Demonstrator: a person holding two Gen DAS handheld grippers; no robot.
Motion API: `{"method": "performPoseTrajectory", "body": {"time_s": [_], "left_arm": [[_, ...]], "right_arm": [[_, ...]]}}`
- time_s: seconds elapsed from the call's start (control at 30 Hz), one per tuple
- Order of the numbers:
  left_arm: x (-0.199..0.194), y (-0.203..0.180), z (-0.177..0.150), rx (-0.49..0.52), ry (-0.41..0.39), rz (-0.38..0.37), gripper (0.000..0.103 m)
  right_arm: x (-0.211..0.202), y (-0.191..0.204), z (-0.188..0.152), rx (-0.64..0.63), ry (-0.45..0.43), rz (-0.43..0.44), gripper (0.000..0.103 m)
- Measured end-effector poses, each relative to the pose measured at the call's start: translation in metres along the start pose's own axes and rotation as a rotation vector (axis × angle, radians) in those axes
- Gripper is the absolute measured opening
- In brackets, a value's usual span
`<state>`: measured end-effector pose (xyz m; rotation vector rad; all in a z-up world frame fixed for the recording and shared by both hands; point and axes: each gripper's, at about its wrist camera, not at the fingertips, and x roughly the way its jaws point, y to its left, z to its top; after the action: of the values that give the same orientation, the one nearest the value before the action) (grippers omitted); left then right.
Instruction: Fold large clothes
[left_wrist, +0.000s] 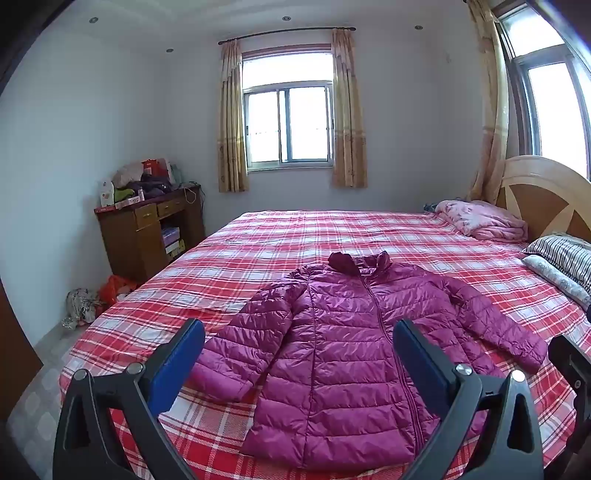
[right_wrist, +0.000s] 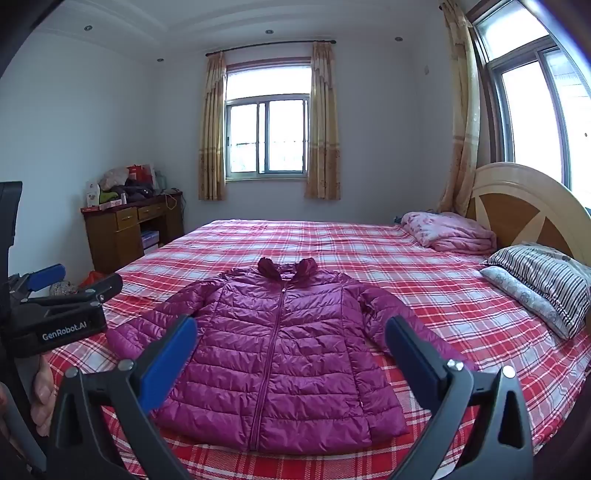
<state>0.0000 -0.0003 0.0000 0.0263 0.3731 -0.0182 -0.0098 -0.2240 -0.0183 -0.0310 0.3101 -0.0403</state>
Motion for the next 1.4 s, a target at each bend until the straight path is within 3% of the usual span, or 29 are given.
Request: {"method": "performPoseTrajectory", "body": {"time_s": [1.4], "left_arm": [[-0.0007, 0.0039, -0.0008, -0.006, -0.024, 0.028, 0.102]], "right_arm": [[0.0021, 0.0007, -0.002, 0.012, 0.014, 0.009, 0.103]]}}
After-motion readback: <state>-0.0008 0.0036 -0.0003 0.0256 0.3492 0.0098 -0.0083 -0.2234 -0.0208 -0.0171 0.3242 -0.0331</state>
